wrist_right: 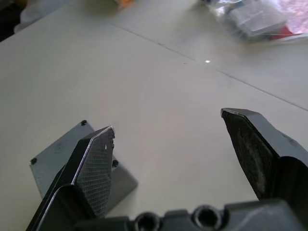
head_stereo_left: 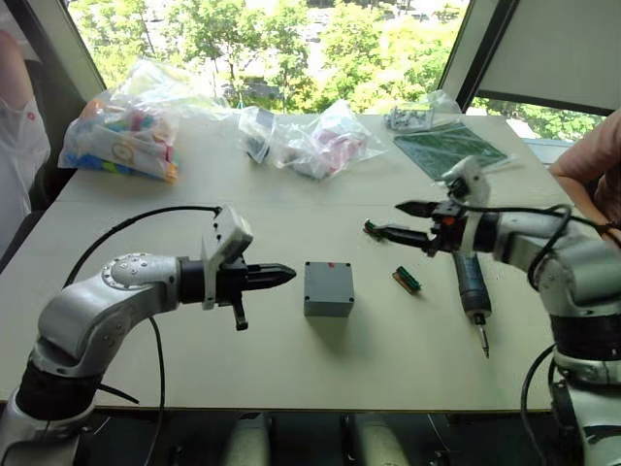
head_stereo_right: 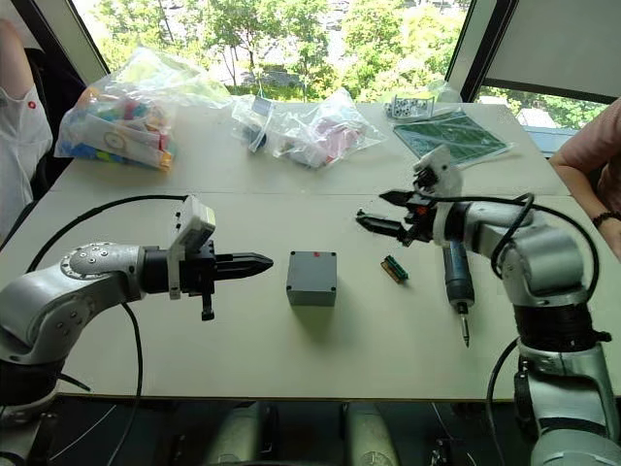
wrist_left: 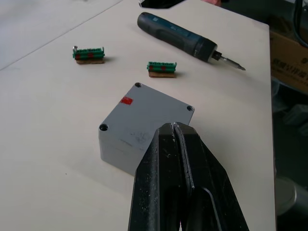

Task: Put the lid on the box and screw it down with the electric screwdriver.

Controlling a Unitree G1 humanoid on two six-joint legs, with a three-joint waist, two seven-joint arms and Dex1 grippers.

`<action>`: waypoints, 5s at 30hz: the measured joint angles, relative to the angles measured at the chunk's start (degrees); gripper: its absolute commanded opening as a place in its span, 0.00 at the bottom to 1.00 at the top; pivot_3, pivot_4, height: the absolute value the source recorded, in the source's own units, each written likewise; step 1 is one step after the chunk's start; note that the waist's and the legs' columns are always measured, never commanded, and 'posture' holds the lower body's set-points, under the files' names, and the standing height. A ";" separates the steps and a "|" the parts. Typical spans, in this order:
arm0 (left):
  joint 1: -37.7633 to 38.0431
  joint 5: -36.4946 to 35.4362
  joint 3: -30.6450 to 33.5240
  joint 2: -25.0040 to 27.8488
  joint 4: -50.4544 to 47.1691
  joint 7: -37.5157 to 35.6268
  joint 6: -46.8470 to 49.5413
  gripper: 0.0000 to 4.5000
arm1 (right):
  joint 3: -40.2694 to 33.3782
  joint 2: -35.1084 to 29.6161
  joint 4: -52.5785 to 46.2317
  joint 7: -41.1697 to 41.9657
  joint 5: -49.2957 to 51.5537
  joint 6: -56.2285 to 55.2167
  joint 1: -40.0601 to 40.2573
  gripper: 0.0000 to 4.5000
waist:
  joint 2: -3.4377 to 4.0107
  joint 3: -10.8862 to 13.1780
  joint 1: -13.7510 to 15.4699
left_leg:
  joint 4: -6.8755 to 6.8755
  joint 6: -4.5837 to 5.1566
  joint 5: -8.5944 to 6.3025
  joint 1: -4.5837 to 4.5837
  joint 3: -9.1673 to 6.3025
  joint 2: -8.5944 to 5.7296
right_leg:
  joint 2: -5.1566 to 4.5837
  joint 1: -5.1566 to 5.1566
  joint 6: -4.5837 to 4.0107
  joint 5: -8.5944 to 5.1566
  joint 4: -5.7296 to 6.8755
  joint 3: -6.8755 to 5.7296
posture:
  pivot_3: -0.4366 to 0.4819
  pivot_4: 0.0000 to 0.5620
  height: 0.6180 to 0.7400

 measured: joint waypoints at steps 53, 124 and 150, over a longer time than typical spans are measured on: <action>4.07 8.94 -5.52 -1.81 -0.43 -0.25 -9.25 0.00 | 22.11 0.96 49.97 -3.24 -11.05 24.22 -28.04 0.40 | 0.02 0.03 -2.17 | 0.08 0.03 -0.01 -0.23 0.29 -0.03 | 0.06 -0.41 -0.01 0.11 0.12 0.37 | 0.48 0.27 1.00; -7.56 22.98 -18.68 -6.31 19.52 -13.91 -15.47 0.00 | 5.78 25.03 -10.94 -11.88 1.56 -24.03 15.48 0.40 | -0.22 -1.14 -1.66 | -0.11 0.00 0.01 0.46 0.01 0.03 | 0.12 0.36 0.06 -0.05 0.14 0.16 | 0.48 0.27 1.00; -6.96 24.09 -18.61 -6.51 19.38 -14.07 -15.58 0.00 | 0.24 31.64 -7.34 -16.75 7.21 -19.31 13.28 0.40 | -0.34 -1.55 -1.71 | -0.16 0.03 -0.01 0.44 0.01 0.04 | 0.11 0.29 0.01 -0.08 0.12 0.16 | 0.48 0.27 1.00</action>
